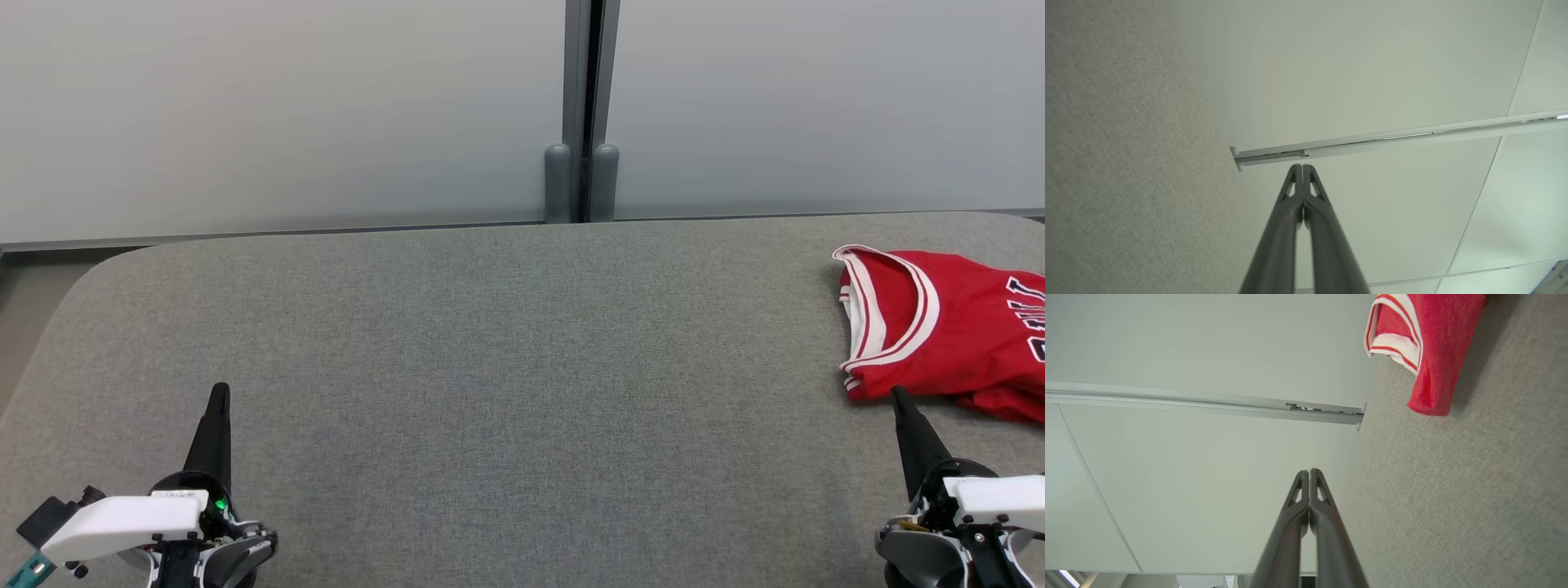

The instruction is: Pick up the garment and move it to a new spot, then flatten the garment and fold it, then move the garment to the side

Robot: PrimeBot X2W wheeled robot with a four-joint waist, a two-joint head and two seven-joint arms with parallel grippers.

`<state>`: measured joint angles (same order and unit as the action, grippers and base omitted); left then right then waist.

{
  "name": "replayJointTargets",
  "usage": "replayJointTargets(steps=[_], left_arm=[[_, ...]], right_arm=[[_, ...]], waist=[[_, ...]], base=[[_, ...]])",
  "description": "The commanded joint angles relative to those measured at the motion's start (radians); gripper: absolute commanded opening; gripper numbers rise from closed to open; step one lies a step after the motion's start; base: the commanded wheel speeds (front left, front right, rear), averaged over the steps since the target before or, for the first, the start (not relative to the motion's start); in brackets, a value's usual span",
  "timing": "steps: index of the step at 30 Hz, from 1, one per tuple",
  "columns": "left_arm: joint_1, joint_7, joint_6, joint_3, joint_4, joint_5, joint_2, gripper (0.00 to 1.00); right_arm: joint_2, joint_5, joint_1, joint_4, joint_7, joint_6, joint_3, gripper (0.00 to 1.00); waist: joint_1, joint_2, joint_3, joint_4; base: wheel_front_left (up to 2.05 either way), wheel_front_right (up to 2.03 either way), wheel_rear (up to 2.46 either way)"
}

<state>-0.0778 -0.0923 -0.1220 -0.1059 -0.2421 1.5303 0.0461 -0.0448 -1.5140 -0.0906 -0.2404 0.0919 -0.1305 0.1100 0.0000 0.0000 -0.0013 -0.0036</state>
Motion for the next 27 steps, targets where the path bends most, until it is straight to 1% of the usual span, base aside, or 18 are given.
replayJointTargets(steps=[1,12,27], left_arm=[[-0.025,-0.006,-0.007,-0.005,0.000,0.021,0.006,0.00],[-0.042,-0.025,-0.013,-0.011,-0.005,0.088,0.007,0.00],[-0.040,-0.025,-0.012,-0.010,-0.004,0.084,0.007,0.00]], right_arm=[[-0.009,-0.026,-0.011,0.000,0.008,0.000,0.003,0.00],[-0.010,-0.106,-0.025,-0.006,0.026,0.000,0.006,0.00],[-0.010,-0.100,-0.023,-0.006,0.026,0.000,0.005,0.00]], waist=[[0.0000,0.0000,0.001,0.001],[0.0000,0.0000,0.004,0.004],[0.0000,0.0000,0.004,0.004]], base=[[0.00,0.00,0.00],[0.00,0.00,0.00],[0.00,0.00,0.00]])
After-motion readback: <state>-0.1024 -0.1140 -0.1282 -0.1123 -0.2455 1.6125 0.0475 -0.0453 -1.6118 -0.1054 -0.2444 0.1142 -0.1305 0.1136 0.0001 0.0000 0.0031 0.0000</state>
